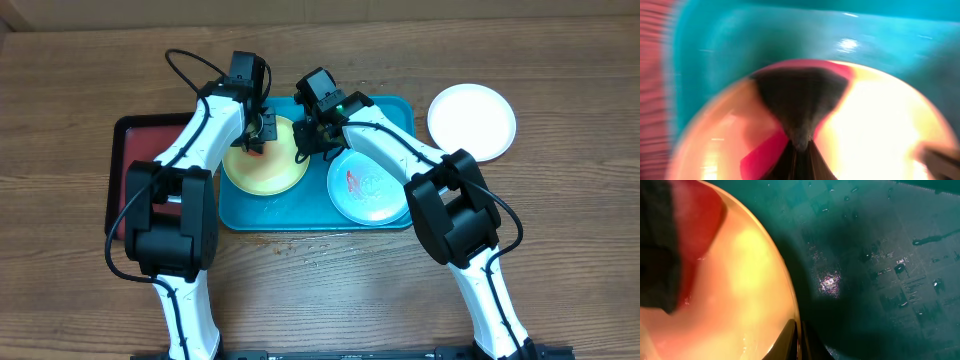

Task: Clean dirty plates on tray and stack at the side
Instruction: 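Scrub the yellow plate with the left-held sponge while the right holds it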

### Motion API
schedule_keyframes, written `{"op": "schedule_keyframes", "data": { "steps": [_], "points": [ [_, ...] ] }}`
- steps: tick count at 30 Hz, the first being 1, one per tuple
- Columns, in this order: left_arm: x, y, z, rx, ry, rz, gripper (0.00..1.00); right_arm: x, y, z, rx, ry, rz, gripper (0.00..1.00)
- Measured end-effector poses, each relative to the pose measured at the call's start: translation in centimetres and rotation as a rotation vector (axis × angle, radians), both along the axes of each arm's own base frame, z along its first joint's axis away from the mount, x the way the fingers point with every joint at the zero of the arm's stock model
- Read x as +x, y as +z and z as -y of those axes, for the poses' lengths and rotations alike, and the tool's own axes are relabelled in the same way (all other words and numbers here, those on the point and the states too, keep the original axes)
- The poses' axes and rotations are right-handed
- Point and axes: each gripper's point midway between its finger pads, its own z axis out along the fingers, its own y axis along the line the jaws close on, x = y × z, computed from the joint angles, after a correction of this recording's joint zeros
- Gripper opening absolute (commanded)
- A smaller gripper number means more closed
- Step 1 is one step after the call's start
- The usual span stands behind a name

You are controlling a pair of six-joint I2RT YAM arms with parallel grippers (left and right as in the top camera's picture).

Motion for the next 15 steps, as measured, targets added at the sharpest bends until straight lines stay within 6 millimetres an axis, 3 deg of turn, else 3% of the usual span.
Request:
{"op": "schedule_keyframes", "data": {
  "steps": [7,11,15],
  "points": [
    [-3.1,-0.3,2.4,-0.142,-0.039,-0.136,0.04,0.0,0.0,0.0,-0.001,0.001,0.000,0.04],
    [-4.9,-0.6,1.8,-0.119,-0.030,-0.211,0.04,0.0,0.0,0.0,0.000,0.003,0.000,0.04],
    [-5.8,-0.9,0.0,-0.019,-0.011,-0.245,0.04,-0.1,0.0,-0.1,0.002,0.007,-0.002,0.04]
  ]
}}
